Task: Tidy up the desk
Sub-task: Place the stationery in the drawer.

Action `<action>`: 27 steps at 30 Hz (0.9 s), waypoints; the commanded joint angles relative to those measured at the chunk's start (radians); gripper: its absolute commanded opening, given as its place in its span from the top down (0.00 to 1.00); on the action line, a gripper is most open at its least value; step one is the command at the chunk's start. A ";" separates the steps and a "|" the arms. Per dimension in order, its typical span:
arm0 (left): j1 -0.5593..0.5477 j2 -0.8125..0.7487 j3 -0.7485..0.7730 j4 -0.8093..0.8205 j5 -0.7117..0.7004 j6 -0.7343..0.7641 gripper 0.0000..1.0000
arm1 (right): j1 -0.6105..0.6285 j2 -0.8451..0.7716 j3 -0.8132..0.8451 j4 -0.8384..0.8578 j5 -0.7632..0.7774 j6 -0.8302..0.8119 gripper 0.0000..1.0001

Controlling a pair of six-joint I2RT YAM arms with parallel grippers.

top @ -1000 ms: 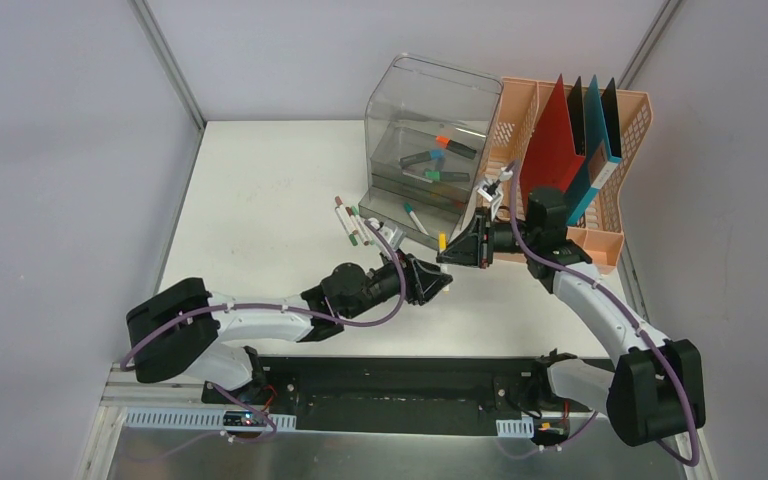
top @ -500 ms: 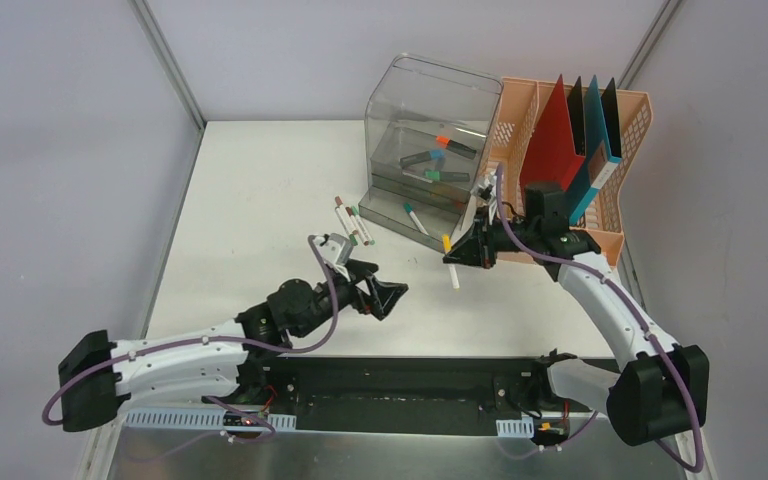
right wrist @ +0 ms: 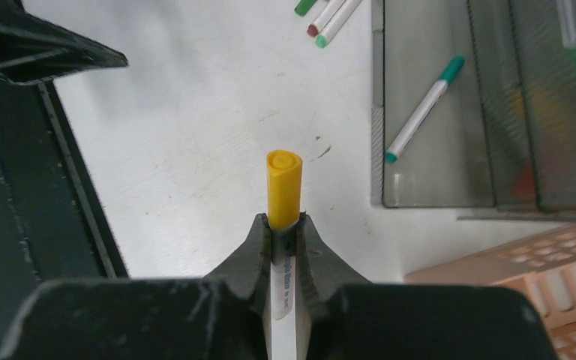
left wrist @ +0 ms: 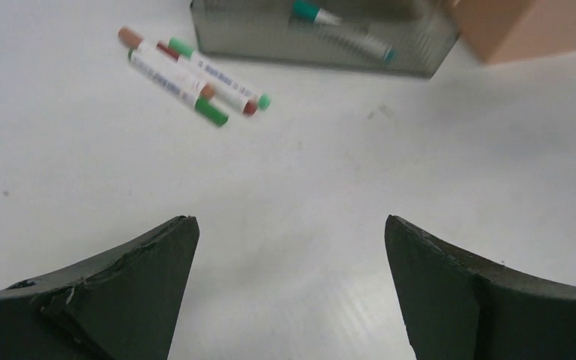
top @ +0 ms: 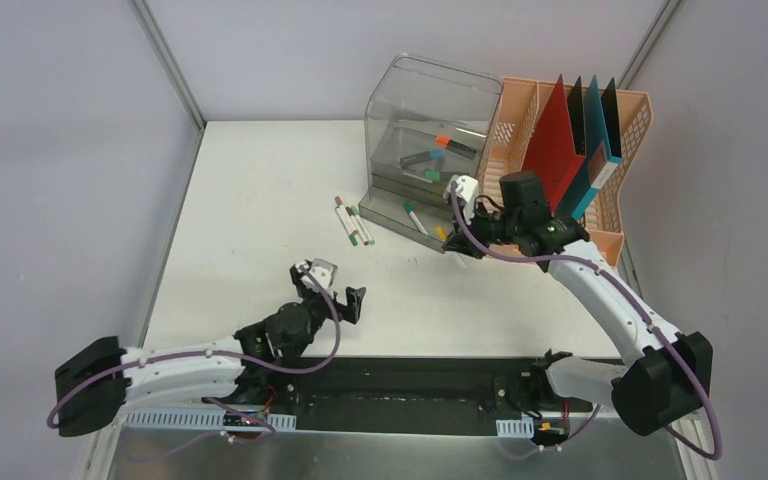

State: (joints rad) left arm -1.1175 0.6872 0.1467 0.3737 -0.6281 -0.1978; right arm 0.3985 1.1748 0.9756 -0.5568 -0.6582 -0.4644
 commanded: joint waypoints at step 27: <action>-0.015 0.984 -0.048 1.058 -0.100 0.226 0.04 | 0.209 0.525 0.402 0.128 0.629 -0.178 0.90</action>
State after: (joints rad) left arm -1.1202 1.6760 0.0959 1.3354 -0.7090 0.0341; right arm 0.6048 1.6554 1.2877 -0.4751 -0.1284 -0.6365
